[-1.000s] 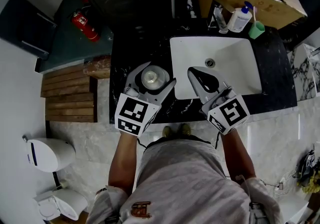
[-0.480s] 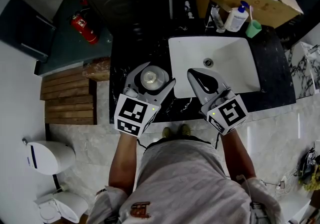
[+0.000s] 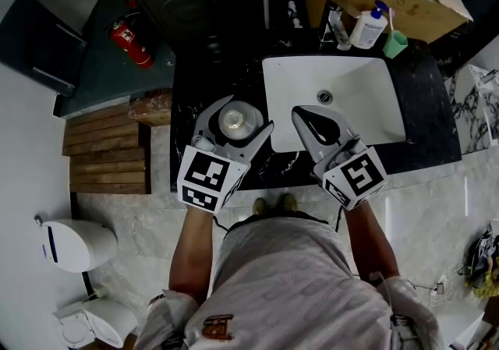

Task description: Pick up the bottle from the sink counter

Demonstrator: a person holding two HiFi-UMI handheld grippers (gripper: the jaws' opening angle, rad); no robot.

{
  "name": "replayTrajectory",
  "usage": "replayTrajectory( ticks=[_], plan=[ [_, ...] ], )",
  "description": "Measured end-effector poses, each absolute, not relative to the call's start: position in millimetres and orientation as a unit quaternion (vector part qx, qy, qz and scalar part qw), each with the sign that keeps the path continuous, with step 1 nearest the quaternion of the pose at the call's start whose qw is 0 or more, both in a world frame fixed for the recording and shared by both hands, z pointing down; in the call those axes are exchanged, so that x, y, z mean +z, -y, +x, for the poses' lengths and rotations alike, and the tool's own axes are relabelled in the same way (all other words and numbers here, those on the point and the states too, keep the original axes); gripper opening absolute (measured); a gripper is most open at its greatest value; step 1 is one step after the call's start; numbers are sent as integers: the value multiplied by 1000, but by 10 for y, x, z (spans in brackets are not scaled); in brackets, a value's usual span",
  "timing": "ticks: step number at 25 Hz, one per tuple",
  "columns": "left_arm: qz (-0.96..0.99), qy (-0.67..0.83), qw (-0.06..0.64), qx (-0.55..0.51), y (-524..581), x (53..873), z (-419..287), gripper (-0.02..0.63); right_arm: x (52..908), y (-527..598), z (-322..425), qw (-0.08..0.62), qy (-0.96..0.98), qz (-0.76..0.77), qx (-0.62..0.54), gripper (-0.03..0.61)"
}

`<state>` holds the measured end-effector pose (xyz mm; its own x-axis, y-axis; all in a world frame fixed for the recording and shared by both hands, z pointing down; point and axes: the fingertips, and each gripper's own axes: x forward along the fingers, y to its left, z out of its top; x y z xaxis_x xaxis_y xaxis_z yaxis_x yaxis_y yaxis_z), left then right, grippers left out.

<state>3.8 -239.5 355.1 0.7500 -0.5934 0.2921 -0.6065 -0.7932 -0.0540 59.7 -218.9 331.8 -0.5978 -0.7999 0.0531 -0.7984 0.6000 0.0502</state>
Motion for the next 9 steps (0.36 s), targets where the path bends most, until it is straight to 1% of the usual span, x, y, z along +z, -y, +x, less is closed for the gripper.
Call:
replayTrajectory(
  ticks=[9],
  plan=[
    [936,320,23,147,2394,3544,49,330,3326,2196,607,35,894,447,-10,0]
  ],
)
